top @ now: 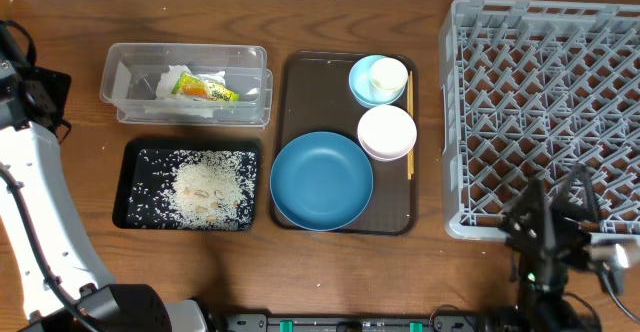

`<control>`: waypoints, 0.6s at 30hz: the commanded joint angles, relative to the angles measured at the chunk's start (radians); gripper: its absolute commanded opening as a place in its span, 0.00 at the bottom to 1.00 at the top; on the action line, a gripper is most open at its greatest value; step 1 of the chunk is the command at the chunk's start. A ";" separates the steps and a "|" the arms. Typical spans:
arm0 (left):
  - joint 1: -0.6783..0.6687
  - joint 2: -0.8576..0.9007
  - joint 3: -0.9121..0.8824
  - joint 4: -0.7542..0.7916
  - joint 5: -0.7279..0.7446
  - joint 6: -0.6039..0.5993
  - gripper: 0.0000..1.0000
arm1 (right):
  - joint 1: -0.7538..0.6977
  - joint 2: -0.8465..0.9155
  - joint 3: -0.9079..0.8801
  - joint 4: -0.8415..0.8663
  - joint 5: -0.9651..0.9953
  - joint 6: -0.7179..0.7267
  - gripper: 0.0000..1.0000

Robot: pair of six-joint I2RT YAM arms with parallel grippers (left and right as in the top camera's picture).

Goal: Sort waste into correct bins and load items into the dishwasher rack
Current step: 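Reach the right gripper to the pink bowl and grasp it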

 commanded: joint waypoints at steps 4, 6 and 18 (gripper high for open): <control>0.003 0.002 0.003 -0.005 -0.005 0.006 0.91 | -0.012 0.167 0.175 0.034 0.008 0.082 0.99; 0.003 0.002 0.003 -0.005 -0.005 0.006 0.91 | -0.012 0.282 0.280 0.034 -0.068 0.028 0.99; 0.003 0.002 0.003 -0.005 -0.005 0.006 0.92 | 0.075 1.112 1.081 -0.203 -0.938 -0.122 0.99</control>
